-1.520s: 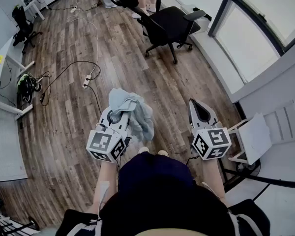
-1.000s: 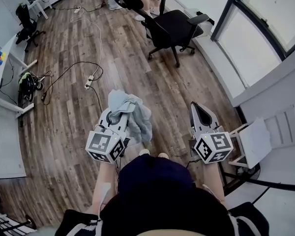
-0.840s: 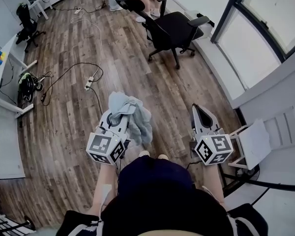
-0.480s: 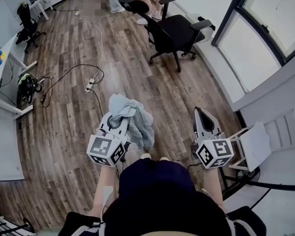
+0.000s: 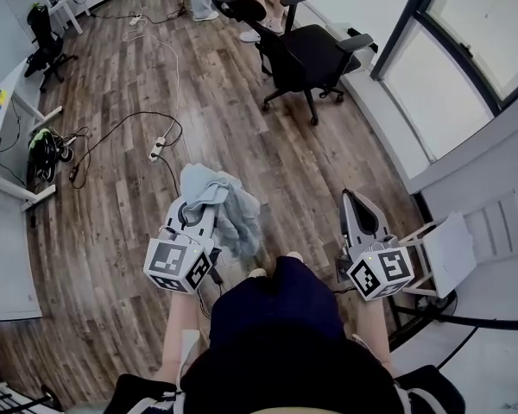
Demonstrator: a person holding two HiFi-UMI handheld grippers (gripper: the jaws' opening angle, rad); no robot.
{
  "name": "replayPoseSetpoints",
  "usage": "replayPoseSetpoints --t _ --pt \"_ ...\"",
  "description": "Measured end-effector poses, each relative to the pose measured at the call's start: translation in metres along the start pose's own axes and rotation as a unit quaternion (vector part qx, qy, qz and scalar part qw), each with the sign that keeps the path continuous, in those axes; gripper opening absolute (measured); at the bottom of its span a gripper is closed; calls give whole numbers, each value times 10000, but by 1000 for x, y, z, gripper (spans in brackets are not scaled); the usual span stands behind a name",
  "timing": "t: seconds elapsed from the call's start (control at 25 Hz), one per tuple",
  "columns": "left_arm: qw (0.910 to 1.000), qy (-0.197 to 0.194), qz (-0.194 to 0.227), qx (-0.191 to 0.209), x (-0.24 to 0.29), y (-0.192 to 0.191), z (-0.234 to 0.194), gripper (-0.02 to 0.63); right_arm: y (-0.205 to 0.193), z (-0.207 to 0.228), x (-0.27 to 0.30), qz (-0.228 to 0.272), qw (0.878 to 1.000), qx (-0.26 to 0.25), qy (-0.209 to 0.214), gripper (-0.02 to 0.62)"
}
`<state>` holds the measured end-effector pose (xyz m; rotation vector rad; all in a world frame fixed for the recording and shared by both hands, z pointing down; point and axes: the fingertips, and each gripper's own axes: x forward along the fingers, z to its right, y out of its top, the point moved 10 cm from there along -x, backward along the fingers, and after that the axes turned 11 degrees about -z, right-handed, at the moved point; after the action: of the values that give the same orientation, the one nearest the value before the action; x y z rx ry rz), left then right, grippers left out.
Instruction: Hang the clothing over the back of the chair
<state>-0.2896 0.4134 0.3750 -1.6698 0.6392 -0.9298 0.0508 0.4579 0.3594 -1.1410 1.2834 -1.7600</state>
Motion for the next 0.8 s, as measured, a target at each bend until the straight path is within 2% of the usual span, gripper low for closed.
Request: replayPoseSetpoints --t 0.4,0.8 --pt "9999 97 -135 -17 45 6 -5 23 7 39 37 10 9996 246 146 26" --pt "9999 79 -107 5 134 36 -10 22 35 111 97 4 9992 296 255 26"
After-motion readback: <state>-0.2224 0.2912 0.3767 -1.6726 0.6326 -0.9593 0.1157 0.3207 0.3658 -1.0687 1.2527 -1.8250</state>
